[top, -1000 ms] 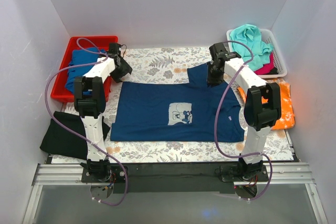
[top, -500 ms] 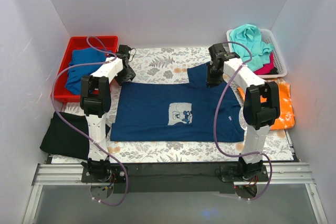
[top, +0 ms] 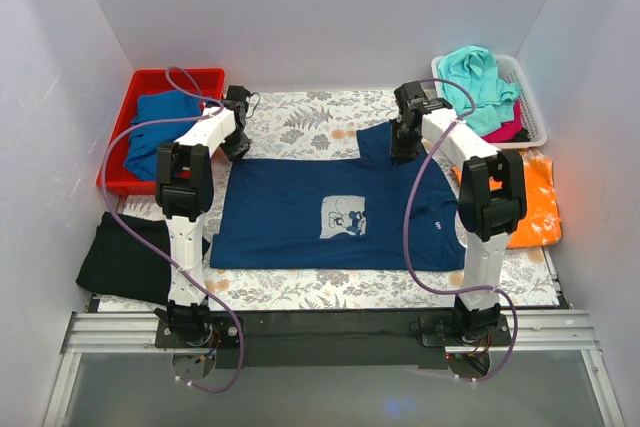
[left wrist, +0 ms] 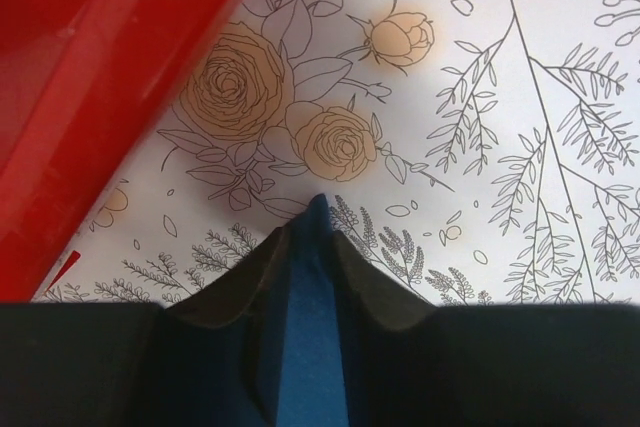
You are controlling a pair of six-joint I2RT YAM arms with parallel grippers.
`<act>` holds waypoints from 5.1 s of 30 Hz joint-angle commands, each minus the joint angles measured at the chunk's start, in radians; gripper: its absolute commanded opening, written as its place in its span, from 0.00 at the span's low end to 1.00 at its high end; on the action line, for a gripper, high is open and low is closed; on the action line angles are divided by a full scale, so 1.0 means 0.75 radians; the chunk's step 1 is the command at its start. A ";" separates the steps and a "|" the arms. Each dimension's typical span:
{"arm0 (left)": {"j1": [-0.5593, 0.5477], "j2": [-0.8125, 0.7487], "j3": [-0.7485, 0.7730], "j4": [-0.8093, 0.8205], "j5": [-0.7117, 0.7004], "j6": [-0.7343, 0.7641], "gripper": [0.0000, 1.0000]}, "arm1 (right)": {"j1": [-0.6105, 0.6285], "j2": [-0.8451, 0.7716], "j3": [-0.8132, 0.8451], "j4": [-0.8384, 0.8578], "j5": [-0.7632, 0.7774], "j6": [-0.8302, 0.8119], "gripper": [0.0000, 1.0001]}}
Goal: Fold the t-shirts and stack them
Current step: Grap the side of the flattened tshirt furthest away from the robot with both arms
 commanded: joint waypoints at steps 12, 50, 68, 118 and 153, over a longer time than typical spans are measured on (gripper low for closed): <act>0.001 -0.011 0.012 -0.005 -0.001 0.019 0.27 | -0.056 0.304 0.567 -0.030 -0.012 -0.029 0.26; -0.019 0.005 0.057 -0.009 0.065 0.021 0.36 | -0.060 0.298 0.410 -0.022 -0.031 -0.024 0.21; -0.021 0.089 0.043 -0.046 0.026 0.000 0.09 | -0.060 0.325 0.436 -0.022 -0.033 -0.022 0.21; -0.036 0.069 0.145 -0.077 0.091 0.133 0.00 | -0.177 0.756 0.837 0.340 0.149 -0.145 0.01; -0.034 -0.144 0.270 -0.081 -0.070 0.060 0.00 | -0.267 0.100 0.525 0.344 0.068 -0.149 0.01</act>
